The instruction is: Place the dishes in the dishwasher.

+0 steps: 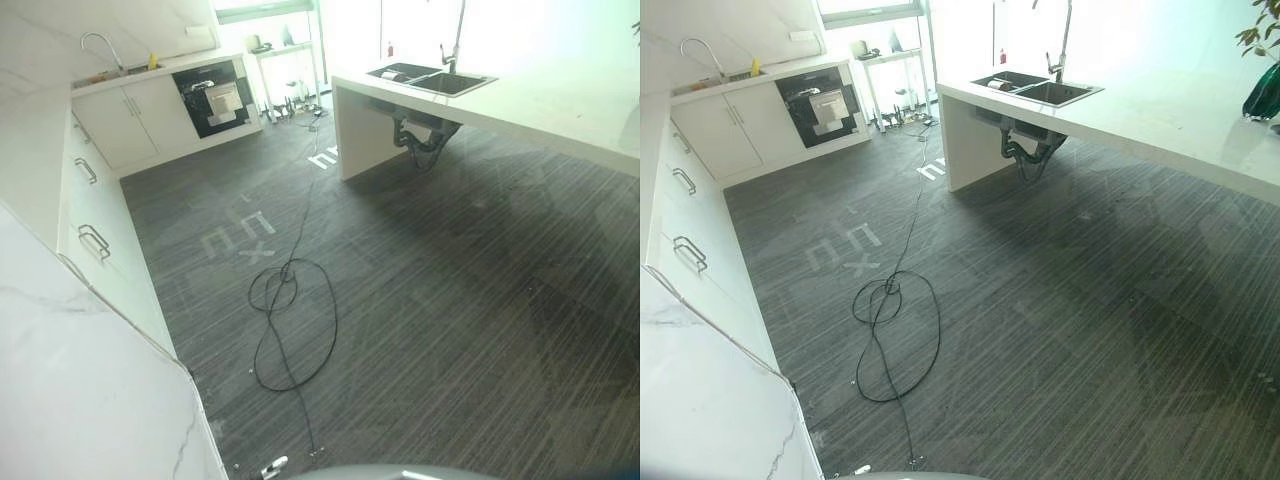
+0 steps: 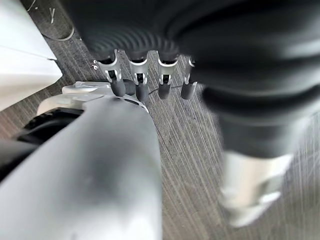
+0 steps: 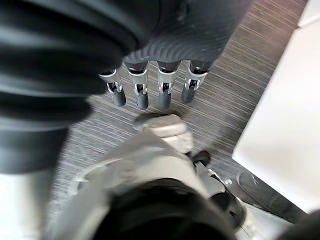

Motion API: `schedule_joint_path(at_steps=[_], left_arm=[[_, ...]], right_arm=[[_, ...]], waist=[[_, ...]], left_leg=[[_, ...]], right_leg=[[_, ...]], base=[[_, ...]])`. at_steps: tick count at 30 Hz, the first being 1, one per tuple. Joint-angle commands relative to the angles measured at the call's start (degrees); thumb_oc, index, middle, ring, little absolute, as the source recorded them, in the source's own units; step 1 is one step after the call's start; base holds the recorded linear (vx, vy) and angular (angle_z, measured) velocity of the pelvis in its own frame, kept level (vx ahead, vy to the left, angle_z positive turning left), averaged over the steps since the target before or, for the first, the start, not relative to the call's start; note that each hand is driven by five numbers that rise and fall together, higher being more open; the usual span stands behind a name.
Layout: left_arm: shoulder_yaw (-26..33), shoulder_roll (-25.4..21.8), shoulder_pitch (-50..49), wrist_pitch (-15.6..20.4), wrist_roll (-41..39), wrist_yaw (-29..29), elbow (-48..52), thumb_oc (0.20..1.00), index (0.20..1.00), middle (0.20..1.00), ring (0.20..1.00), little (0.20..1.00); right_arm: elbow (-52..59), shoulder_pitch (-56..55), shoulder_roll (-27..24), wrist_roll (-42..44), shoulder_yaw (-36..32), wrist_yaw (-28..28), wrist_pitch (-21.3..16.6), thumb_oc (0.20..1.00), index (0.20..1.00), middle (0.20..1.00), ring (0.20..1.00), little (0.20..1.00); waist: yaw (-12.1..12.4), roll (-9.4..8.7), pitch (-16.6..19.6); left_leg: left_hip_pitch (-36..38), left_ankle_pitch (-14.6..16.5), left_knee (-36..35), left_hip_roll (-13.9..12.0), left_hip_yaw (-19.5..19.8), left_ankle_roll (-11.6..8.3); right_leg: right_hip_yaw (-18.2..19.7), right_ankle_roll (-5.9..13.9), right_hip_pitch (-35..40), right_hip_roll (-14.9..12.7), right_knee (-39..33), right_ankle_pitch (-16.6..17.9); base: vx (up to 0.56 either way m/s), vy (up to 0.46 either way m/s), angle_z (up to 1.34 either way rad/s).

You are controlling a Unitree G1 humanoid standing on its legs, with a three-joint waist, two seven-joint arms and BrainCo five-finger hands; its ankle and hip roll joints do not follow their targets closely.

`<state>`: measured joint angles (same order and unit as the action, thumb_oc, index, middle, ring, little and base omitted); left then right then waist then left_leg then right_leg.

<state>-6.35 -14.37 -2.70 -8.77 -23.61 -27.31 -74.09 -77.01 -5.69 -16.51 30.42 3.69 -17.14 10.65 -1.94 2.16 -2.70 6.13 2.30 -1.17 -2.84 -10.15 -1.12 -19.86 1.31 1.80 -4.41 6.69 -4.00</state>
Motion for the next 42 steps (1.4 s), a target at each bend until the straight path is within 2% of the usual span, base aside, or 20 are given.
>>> schedule_joint_path(at_steps=[1,5,9,14,17,21,23,26,30,35,42], left_arm=[[-1.6,2.8,1.9,-0.4,0.8,-4.3,0.6,1.0,1.0,1.0,1.0,1.0],[-1.6,2.5,2.2,-2.3,0.2,-5.6,1.4,1.0,1.0,1.0,1.0,1.0],[-3.3,3.1,2.7,-0.7,4.9,-4.6,0.7,1.0,1.0,1.0,1.0,1.0],[-3.7,3.4,3.2,-0.1,3.8,-2.9,0.2,1.0,1.0,1.0,1.0,1.0],[-3.0,3.3,3.3,-3.0,-0.2,-2.0,0.1,1.0,1.0,1.0,1.0,1.0],[-1.7,3.5,2.3,-0.3,-2.3,0.8,-0.3,1.0,1.0,1.0,1.0,1.0],[-0.8,3.6,2.0,2.1,-3.8,6.9,-0.4,1.0,1.0,1.0,1.0,1.0],[-0.2,3.5,2.0,2.1,-1.8,9.4,-0.5,1.0,1.0,1.0,1.0,1.0],[-1.5,3.4,2.0,4.1,3.6,13.6,-0.3,1.0,1.0,1.0,1.0,1.0],[-3.8,3.5,2.6,3.0,5.6,14.6,0.8,1.0,1.0,1.0,1.0,1.0],[-4.1,3.4,3.0,0.0,5.2,13.7,0.5,1.0,1.0,1.0,1.0,1.0]], right_arm=[[-2.4,4.2,3.4,0.1,-0.7,-1.7,-0.6,1.0,1.0,1.0,1.0,1.0],[-2.1,4.1,3.3,-0.1,-0.3,-3.4,-1.5,1.0,1.0,1.0,1.0,1.0],[-2.0,4.0,3.8,-0.6,0.5,-3.4,-2.0,1.0,1.0,1.0,1.0,1.0],[-2.5,4.0,3.7,0.2,0.5,-2.8,-1.5,1.0,1.0,1.0,1.0,1.0],[-2.8,3.9,3.6,3.2,0.2,-4.7,-0.1,1.0,1.0,1.0,1.0,1.0],[-3.0,3.6,3.8,4.4,-0.4,-5.5,-1.2,1.0,1.0,1.0,1.0,1.0],[-2.9,3.5,3.9,5.0,-0.7,-5.6,-1.9,1.0,1.0,1.0,1.0,1.0],[-2.1,3.8,3.8,5.7,-0.6,-5.1,-4.2,1.0,1.0,1.0,1.0,1.0],[-1.0,4.5,3.6,5.9,-0.3,-4.2,-5.4,1.0,1.0,1.0,1.0,1.0],[-0.8,5.3,2.7,4.4,0.0,-3.8,-3.7,1.0,1.0,1.0,1.0,1.0],[-1.0,5.1,2.8,3.8,0.3,-1.7,-5.0,1.0,1.0,1.0,1.0,1.0]], waist=[[1.1,-1.13,-4.2],[1.0,-1.09,-3.6],[1.0,-1.24,-3.4],[0.3,-1.08,-3.3],[0.0,-1.0,-3.4],[0.1,-0.89,-3.2],[0.3,-0.89,-3.1],[0.6,-0.96,-3.3],[0.7,-0.76,-3.5],[0.4,0.26,-4.0],[0.0,-0.11,-3.8]], left_leg=[[2.6,1.0,-2.9,-0.9,-3.9,-2.31],[3.0,1.0,-3.1,-0.8,-4.0,-2.31],[3.0,1.1,-3.0,-0.8,-4.0,-2.27],[3.4,1.3,-3.2,-0.6,-3.8,-1.99],[3.5,1.4,-3.1,-0.6,-3.6,-1.98],[3.7,1.4,-3.1,-0.9,-3.6,-2.14],[3.8,1.3,-3.0,-1.2,-3.8,-2.34],[3.6,1.3,-2.6,-1.3,-3.5,-2.38],[3.5,1.1,-2.4,-1.3,-3.5,-2.48],[2.7,0.6,-2.5,-1.5,-3.6,-3.07],[2.7,0.7,-2.0,-1.7,-3.4,-3.05]], right_leg=[[1.1,7.2,4.8,-4.4,-8.8,4.0],[1.1,7.43,5.1,-4.6,-8.8,3.9],[0.7,7.52,5.3,-4.8,-8.9,4.0],[2.1,7.3,5.3,-4.3,-8.9,3.6],[2.8,7.1,5.2,-3.9,-8.7,3.4],[2.7,6.9,5.6,-3.7,-8.9,3.2],[2.2,6.71,5.8,-3.6,-8.6,2.8],[1.9,6.46,5.7,-3.6,-7.8,2.3],[1.9,6.19,5.9,-3.4,-8.2,2.3],[1.9,6.14,5.3,-3.4,-9.2,2.9],[2.4,5.91,5.5,-2.9,-9.2,2.7]], base=[[0.0,0.0,0.0],[0.03,-0.001,0.0],[0.0,-0.005,0.03],[0.0,-0.001,0.01],[0.0,0.0,0.0],[0.02,-0.02,0.0],[0.02,-0.059,0.01],[0.01,-0.054,0.01],[0.0,-0.037,0.01],[-0.05,0.007,0.0],[0.0,-0.001,0.0]])
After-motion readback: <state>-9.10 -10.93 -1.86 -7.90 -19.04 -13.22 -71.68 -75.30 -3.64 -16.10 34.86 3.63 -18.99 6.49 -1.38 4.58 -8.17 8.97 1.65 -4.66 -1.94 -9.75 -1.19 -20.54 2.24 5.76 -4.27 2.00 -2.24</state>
